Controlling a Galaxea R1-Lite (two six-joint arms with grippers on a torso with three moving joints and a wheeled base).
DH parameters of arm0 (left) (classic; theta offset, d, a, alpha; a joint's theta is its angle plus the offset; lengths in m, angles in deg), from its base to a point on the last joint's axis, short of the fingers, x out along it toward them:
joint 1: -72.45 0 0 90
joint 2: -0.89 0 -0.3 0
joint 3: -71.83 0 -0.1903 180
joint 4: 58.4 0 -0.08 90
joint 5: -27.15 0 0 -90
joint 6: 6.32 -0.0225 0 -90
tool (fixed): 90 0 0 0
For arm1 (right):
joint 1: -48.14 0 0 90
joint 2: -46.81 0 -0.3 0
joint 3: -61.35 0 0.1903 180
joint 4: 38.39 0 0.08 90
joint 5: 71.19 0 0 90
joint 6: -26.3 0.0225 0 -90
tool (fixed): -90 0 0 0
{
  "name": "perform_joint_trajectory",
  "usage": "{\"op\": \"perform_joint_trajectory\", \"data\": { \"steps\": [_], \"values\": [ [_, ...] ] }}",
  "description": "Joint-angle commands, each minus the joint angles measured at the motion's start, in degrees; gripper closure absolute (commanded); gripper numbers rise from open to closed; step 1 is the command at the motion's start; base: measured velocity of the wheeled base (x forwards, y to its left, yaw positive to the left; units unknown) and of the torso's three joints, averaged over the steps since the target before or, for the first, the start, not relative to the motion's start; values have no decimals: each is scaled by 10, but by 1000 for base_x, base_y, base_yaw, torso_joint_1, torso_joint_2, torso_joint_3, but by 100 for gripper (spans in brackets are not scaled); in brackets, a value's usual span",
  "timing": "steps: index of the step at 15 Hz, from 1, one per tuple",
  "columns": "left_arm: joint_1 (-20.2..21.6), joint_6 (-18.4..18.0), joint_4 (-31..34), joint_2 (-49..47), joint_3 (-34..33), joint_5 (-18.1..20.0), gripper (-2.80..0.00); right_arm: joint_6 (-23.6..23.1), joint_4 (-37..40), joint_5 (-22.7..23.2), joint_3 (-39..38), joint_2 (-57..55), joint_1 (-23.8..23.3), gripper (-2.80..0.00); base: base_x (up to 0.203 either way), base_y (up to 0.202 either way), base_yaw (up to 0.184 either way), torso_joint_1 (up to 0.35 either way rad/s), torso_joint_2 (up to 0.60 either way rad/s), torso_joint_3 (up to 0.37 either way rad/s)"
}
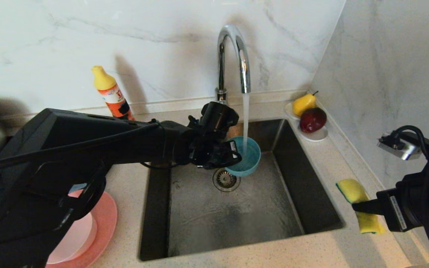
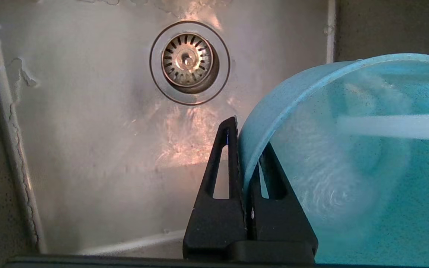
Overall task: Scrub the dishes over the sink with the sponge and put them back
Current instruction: Wash the bowl
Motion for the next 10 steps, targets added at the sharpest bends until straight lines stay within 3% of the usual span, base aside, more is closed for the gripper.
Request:
{"op": "perform_joint_trajectory", "data": {
  "steps": [1, 5, 10],
  "values": [
    [0, 2, 5, 13, -8, -1, 0, 1, 2, 1, 0, 0, 0, 0, 0, 0, 0, 0, 0, 0],
    [1, -3, 9, 82, -67, -9, 0, -1, 2, 3, -7, 0, 0, 0, 0, 0, 0, 0, 0, 0],
    [12, -60, -28, 213, -191, -104, 0, 4, 2, 4, -8, -15, 1, 0, 0, 0, 0, 0, 0, 0]
  ]
}}
